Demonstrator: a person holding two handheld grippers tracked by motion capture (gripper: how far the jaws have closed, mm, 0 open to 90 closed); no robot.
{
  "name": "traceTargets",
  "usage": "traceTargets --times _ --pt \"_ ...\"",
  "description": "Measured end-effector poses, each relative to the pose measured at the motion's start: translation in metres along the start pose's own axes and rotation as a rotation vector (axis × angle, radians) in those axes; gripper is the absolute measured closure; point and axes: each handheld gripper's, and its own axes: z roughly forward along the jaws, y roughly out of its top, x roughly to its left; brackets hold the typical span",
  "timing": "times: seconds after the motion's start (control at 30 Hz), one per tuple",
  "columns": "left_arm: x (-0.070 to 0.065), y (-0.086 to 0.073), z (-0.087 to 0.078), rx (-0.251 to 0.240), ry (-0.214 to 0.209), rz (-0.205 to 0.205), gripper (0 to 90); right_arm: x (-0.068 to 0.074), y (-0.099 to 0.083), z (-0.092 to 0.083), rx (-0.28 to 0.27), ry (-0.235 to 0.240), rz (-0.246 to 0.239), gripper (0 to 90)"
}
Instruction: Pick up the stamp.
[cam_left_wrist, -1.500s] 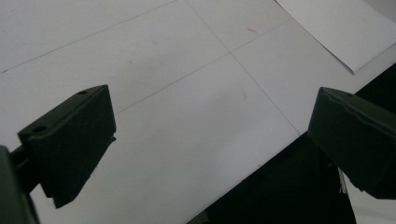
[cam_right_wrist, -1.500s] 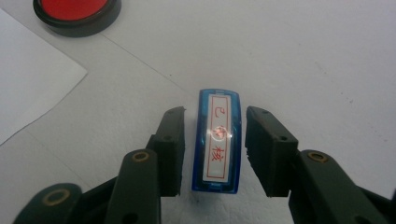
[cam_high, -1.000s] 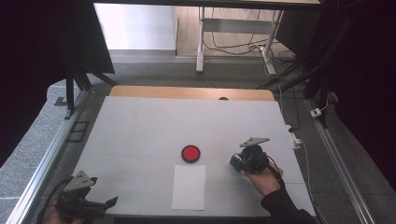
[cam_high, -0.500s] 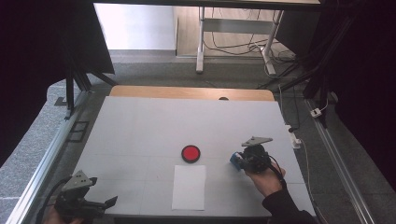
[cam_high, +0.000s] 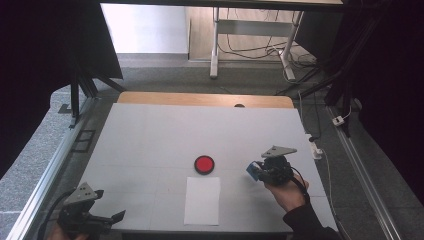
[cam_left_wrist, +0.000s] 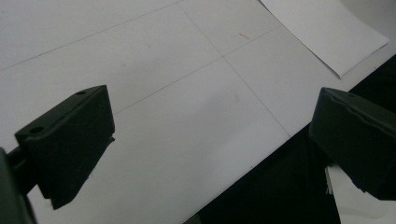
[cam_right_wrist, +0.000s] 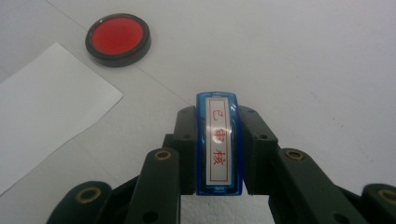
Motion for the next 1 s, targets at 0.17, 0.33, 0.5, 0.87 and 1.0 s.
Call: traceTargets --times 0.17,0.33,0.5,0.87,1.0 --pt "0.001 0.0 -0.002 -0.019 -0.023 -0.002 0.0 0.001 0.001 -0.007 -0.043 0.02 -0.003 71.1" --pt "0.002 0.0 -0.003 -0.039 -0.04 -0.011 0.0 0.002 0.001 -0.013 -0.07 0.032 -0.012 71.1" --pt "0.001 0.001 -0.004 -0.054 -0.039 0.015 0.0 0.003 0.002 -0.018 -0.084 0.054 -0.037 71.1" --pt "0.001 0.007 0.0 -0.095 -0.102 0.057 0.0 0.012 0.006 -0.027 -0.115 0.095 -0.063 71.1" --pt "0.001 0.009 0.0 -0.105 -0.11 0.063 0.0 0.014 0.007 -0.029 -0.132 0.112 -0.071 71.1"
